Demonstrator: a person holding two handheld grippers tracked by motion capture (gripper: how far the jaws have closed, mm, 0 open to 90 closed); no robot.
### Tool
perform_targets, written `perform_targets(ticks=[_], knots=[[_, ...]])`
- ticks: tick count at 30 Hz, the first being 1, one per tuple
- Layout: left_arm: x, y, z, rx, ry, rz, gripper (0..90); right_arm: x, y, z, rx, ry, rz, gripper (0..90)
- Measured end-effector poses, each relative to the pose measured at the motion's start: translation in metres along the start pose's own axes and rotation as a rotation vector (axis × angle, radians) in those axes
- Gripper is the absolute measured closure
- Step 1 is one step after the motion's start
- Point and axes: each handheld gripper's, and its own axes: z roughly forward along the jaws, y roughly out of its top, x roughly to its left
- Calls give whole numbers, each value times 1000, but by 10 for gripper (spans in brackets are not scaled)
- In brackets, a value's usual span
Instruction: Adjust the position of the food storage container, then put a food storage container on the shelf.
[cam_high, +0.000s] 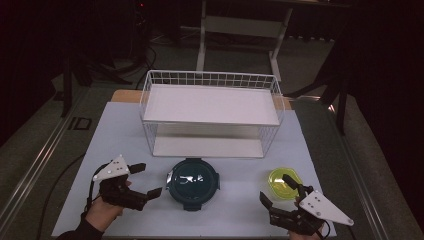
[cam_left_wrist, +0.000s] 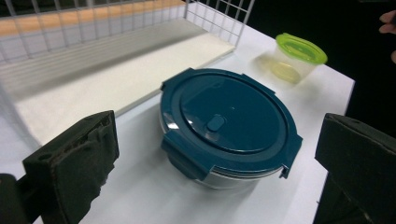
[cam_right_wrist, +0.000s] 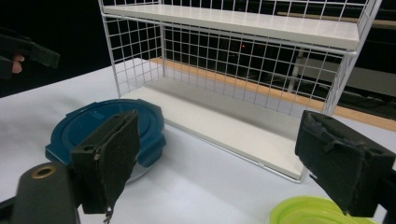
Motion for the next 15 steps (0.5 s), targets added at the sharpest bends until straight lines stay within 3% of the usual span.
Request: perform_targets(ticks=[2, 4, 8, 11, 15], knots=[[-1, 1, -4, -17, 1, -1, 0, 2, 2, 0, 6, -10, -13, 142], [-3, 2, -6, -21, 11, 6, 0, 6, 8, 5, 68, -14, -26, 145], [-5, 5, -9, -20, 7, 16, 0, 12, 11, 9, 82, -56, -64, 139], [-5, 9, -10, -22, -13, -5, 0, 15, 17, 15, 77, -57, -79, 108], [-4, 12, -10, -28, -11, -12, 0, 14, 24, 23, 82, -33, -47, 106]])
